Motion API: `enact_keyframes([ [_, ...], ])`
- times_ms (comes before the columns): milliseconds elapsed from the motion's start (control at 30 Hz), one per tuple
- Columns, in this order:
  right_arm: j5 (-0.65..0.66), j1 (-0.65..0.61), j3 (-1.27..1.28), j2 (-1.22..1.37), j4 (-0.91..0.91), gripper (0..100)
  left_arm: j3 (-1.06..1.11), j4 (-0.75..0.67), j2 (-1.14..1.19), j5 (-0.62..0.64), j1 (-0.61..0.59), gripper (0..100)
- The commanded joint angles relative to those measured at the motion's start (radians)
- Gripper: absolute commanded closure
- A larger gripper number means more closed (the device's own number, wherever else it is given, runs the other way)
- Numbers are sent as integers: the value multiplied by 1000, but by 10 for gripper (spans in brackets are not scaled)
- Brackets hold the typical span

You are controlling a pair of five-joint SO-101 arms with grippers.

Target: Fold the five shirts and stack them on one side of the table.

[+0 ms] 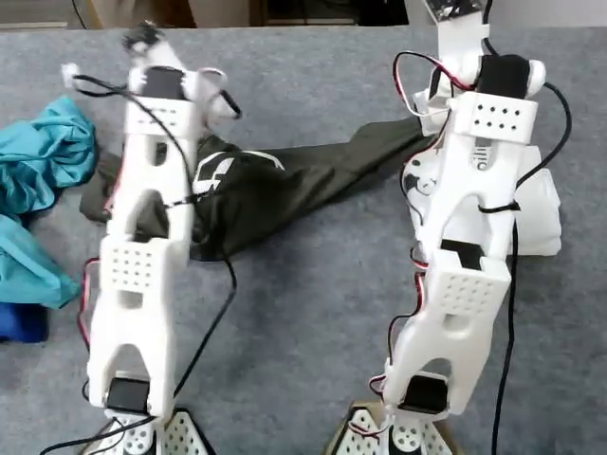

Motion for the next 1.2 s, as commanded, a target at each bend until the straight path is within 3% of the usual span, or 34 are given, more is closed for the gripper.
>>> enact_keyframes([
  [0,11,-8,-2,-58,3,996,-49,-20,53,20,84,718],
  [167,11,-8,-2,-58,3,996,-54,25,128,25,135,739],
  [367,11,-7,-2,-58,-3,996,-114,166,88,-52,140,939],
  [533,11,-12,-2,-58,-5,996,-101,183,-10,-80,175,957],
  [767,12,15,-8,-58,-6,996,301,183,-231,-89,324,957],
  [1067,48,47,-4,-58,-20,996,786,178,-550,-190,356,979],
  [1167,48,42,-4,-56,-20,996,967,178,-697,-193,425,979],
])
